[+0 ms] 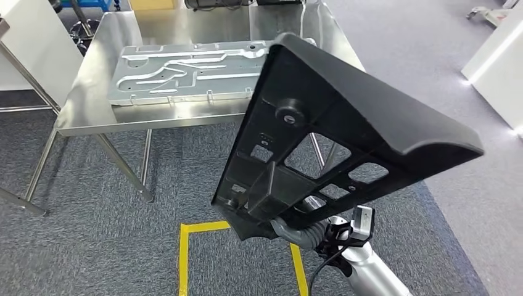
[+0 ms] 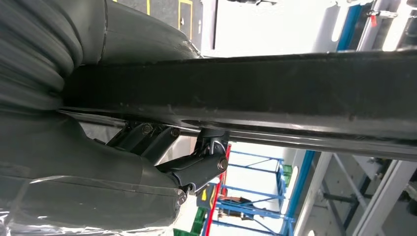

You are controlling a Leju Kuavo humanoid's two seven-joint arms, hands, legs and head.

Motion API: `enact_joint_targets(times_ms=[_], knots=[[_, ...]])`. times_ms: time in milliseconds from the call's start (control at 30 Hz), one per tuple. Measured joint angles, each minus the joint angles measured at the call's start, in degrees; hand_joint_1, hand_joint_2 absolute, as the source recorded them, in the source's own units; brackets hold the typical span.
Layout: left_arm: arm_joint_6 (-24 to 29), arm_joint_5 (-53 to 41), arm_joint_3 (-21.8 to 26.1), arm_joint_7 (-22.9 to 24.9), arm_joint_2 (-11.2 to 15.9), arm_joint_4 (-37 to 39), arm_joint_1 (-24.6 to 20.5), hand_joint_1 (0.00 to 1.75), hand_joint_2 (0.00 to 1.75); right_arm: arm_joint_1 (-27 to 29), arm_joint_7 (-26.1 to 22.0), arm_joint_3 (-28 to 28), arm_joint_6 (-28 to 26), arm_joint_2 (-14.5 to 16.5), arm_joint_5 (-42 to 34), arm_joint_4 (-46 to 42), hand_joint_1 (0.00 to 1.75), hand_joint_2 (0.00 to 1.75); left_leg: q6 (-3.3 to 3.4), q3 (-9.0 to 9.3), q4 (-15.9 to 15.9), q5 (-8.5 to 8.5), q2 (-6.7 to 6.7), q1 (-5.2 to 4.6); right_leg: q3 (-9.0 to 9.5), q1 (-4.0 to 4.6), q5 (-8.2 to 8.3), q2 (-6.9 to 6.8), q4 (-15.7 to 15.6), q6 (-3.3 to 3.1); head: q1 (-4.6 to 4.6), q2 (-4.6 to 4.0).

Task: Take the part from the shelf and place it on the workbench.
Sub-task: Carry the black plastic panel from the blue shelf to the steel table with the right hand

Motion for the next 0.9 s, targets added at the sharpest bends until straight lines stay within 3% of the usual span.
enact_joint_targets(times_ms=[33,67,100,133,167,200,267,333,467,533,600,633,667,733,800,833,900], knots=[[0.00,0.00,0.00,0.01,0.04,0.00,0.10,0.00,1.75,-0.02,-0.22,-0.05,-0.10,-0.01,0.33,0.00,1.75,1.75,0.22,0.06,-0.10,0.01,0.47,-0.05,-1.61,-0.07,-1.81,-1.80,3.36,0.24,0.01,0.00],[0.00,0.00,0.00,0.02,0.05,0.00,0.27,0.00,1.75,0.01,-0.48,-0.08,-0.20,-0.01,0.77,0.01,1.75,1.75,0.36,0.04,-0.11,-0.04,0.96,-0.09,-3.63,-0.23,-3.68,-2.76,7.44,0.46,0.01,0.00],[-0.01,0.00,0.00,0.03,0.06,0.00,0.41,0.00,1.75,0.09,-0.72,-0.08,-0.28,-0.01,1.15,0.02,1.75,1.75,0.37,0.02,-0.09,-0.08,1.37,-0.12,-5.35,-0.42,-4.88,-3.10,10.85,0.65,0.01,0.00],[-0.03,0.00,-0.01,0.04,0.07,0.00,0.46,0.00,1.75,0.17,-0.87,-0.09,-0.31,-0.02,1.43,0.02,1.75,1.75,0.34,0.02,-0.06,-0.13,1.77,-0.12,-6.23,-0.58,-5.07,-3.25,12.63,0.79,0.01,0.00],[-0.08,0.00,-0.01,0.04,0.08,0.00,0.44,0.00,1.75,0.17,-0.96,-0.10,-0.31,-0.04,1.60,0.03,1.75,1.75,0.27,0.06,-0.03,-0.19,2.08,-0.12,-5.92,-0.70,-4.12,-3.35,12.07,0.85,0.01,0.00],[-0.15,0.00,-0.02,0.04,0.08,0.00,0.36,0.00,1.75,0.04,-0.99,-0.12,-0.33,-0.05,1.67,0.03,1.75,1.75,0.17,0.17,-0.01,-0.27,2.29,-0.11,-4.39,-0.76,-2.31,-3.46,9.15,0.80,0.01,0.00],[-0.37,0.00,-0.08,0.04,0.09,0.00,0.15,0.00,1.75,-0.44,-1.02,-0.20,-0.51,-0.06,1.70,0.02,1.75,1.75,-0.21,0.41,0.05,-0.50,2.53,-0.23,0.07,-0.58,1.07,-4.05,0.78,0.39,0.01,0.00],[-0.54,0.00,-0.25,0.07,0.17,0.00,0.02,0.00,1.75,-0.82,-1.03,-0.31,-0.84,-0.07,1.67,0.01,1.75,1.75,-0.79,0.52,0.07,-0.67,2.63,-0.42,2.24,-0.21,2.03,-4.41,-3.52,-0.18,0.01,0.00],[-0.63,0.00,-0.68,0.08,0.29,0.00,-0.10,0.00,1.75,-0.90,-1.07,-0.58,-1.13,-0.11,1.59,-0.11,1.75,1.75,-2.13,0.48,0.79,-1.56,2.53,-0.40,2.62,-0.27,2.01,-3.99,-4.36,-1.56,-0.01,0.00],[-0.62,0.00,-0.78,0.07,0.37,0.00,-0.08,0.00,1.75,-0.97,-1.16,-0.60,-1.11,-0.09,1.56,-0.22,1.75,1.75,-2.41,-1.92,6.11,-4.45,1.86,-0.26,3.04,-0.43,2.04,-3.81,-4.75,-2.22,-0.01,0.00],[-0.61,0.00,-0.81,0.07,0.45,0.00,0.11,0.00,1.75,-0.89,-1.20,-0.58,-1.10,-0.08,1.55,-0.20,1.75,1.75,-2.59,-6.06,14.06,-7.57,1.46,-0.24,3.20,-0.23,1.83,-3.53,-4.72,-2.62,-0.02,0.00],[-0.61,0.00,-0.81,0.07,0.47,0.00,0.20,0.00,1.75,-0.83,-1.20,-0.56,-1.09,-0.08,1.55,-0.17,1.75,1.75,-2.65,-7.54,16.46,-7.87,1.37,-0.24,3.31,-0.12,1.71,-3.33,-4.69,-2.71,-0.02,0.00],[-0.61,0.00,-0.81,0.08,0.47,0.00,0.26,0.00,1.75,-0.80,-1.20,-0.55,-1.07,-0.08,1.55,-0.16,1.75,1.75,-2.65,-7.95,16.55,-6.91,1.35,-0.24,3.49,-0.03,1.55,-3.12,-4.65,-2.73,-0.02,0.00],[-0.61,0.00,-0.81,0.07,0.52,0.00,0.26,0.00,1.75,-0.83,-1.20,-0.54,-1.01,-0.07,1.53,-0.16,1.75,1.75,-2.38,-5.52,10.14,-2.29,1.30,-0.25,4.07,0.05,1.09,-2.73,-4.50,-2.57,-0.02,0.00],[-0.61,0.00,-0.81,0.03,0.62,0.00,0.19,0.00,1.75,-0.92,-1.20,-0.54,-0.97,-0.06,1.50,-0.16,1.75,1.75,-1.91,-2.42,2.94,0.71,1.06,-0.43,4.36,0.24,0.58,-2.45,-4.17,-2.17,-0.01,0.00],[-0.61,0.00,-0.80,0.01,0.68,0.00,0.17,0.00,1.75,-0.95,-1.19,-0.54,-0.97,-0.06,1.49,-0.16,1.75,1.75,-1.65,-1.67,1.12,1.09,0.94,-0.54,4.31,0.29,0.42,-2.34,-4.05,-1.90,-0.01,0.00],[-0.61,0.01,-0.79,-0.02,0.73,0.00,0.18,0.00,1.75,-0.99,-1.15,-0.53,-0.97,-0.06,1.48,-0.16,1.75,1.75,-1.12,-1.47,0.51,0.75,0.86,-0.67,4.17,0.25,0.30,-2.19,-4.03,-1.31,-0.01,0.00]])
